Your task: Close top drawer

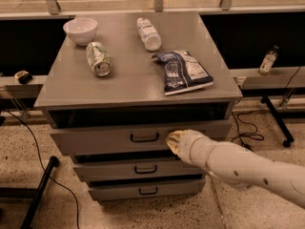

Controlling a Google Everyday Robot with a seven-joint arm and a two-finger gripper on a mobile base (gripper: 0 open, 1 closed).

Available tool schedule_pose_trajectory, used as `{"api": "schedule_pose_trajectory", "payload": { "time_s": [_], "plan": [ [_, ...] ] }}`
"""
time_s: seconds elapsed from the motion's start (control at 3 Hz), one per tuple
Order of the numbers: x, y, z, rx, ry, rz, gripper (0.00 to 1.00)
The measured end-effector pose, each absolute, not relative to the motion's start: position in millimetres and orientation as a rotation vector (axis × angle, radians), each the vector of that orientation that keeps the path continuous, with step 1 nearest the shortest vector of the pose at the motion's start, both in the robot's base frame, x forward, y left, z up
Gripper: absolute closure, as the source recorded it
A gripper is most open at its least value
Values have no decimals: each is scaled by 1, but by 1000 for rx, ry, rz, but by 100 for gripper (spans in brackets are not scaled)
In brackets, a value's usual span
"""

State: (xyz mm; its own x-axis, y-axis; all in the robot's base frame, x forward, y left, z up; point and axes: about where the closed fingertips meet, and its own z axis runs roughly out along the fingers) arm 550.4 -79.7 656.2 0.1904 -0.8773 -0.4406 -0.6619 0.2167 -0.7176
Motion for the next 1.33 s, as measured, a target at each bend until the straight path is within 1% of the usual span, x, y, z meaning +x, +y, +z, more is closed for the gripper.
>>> {"api": "schedule_pose_trajectory", "payload": {
  "time_s": [0.33, 1.0, 1.33],
  "plan": [
    [566, -77, 661, -1508, 1519, -289, 100],
    [566, -69, 667, -1545, 1443, -247, 100],
    [539, -66, 676, -1583, 1345, -143, 100]
  ]
}}
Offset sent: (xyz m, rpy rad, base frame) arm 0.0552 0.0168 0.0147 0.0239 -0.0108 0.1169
